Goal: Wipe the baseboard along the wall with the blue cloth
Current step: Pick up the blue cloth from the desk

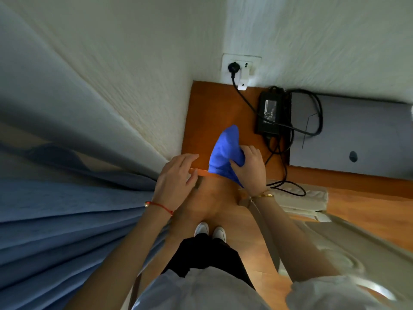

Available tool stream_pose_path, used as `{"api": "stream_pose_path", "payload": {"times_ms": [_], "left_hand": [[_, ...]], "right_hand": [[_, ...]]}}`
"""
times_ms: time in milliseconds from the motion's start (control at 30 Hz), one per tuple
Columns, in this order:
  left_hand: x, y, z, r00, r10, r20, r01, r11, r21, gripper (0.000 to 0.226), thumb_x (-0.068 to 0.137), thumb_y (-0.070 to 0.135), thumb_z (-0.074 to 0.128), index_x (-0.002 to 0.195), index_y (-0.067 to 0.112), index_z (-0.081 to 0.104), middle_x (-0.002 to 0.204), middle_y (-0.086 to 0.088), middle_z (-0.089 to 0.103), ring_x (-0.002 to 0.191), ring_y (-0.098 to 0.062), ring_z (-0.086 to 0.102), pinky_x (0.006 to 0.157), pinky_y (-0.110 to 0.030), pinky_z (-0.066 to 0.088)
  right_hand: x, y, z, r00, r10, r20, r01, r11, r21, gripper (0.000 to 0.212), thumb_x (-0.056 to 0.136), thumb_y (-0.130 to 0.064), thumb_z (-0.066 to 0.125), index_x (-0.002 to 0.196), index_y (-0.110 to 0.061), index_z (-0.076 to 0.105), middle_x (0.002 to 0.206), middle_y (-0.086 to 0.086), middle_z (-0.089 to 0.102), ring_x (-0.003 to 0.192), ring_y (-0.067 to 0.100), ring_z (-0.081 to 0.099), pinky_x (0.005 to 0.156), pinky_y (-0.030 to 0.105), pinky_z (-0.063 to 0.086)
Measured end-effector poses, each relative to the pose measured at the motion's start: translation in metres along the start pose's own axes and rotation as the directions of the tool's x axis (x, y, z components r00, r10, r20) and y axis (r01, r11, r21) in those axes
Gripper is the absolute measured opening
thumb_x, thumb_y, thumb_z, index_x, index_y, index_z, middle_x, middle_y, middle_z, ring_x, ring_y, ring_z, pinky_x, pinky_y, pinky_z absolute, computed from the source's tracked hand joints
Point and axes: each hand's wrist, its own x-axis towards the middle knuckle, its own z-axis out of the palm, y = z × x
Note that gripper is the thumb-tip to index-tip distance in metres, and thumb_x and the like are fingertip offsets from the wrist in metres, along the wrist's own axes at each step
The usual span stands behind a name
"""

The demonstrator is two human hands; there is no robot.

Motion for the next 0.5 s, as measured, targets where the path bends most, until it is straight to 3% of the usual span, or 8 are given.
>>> {"api": "stream_pose_path", "payload": {"times_ms": [200,500], "left_hand": [[-0.004,0.018,-0.017,0.989,0.140,0.038,-0.140,0.990,0.012,0.038,0.095,0.015,0.068,0.132,0.006,0.062,0.125,-0.018,0.067,0.113,-0.033,0.067,0.098,-0.040,0.049],[-0.030,0.067,-0.022,0.906,0.402,0.135,-0.399,0.916,-0.054,0.034,0.093,0.013,0.068,0.127,0.009,0.065,0.122,-0.011,0.068,0.111,-0.026,0.066,0.094,-0.037,0.052]], "right_hand": [[-0.064,-0.017,-0.061,0.992,0.079,-0.095,-0.069,0.991,0.112,0.041,0.086,-0.024,0.072,0.122,-0.009,0.058,0.110,0.004,0.060,0.097,0.017,0.057,0.080,0.027,0.048],[-0.189,-0.030,-0.127,0.925,0.232,-0.301,-0.196,0.970,0.145,0.040,0.085,-0.019,0.073,0.121,-0.012,0.058,0.110,0.000,0.059,0.097,0.014,0.057,0.081,0.028,0.049]]}}
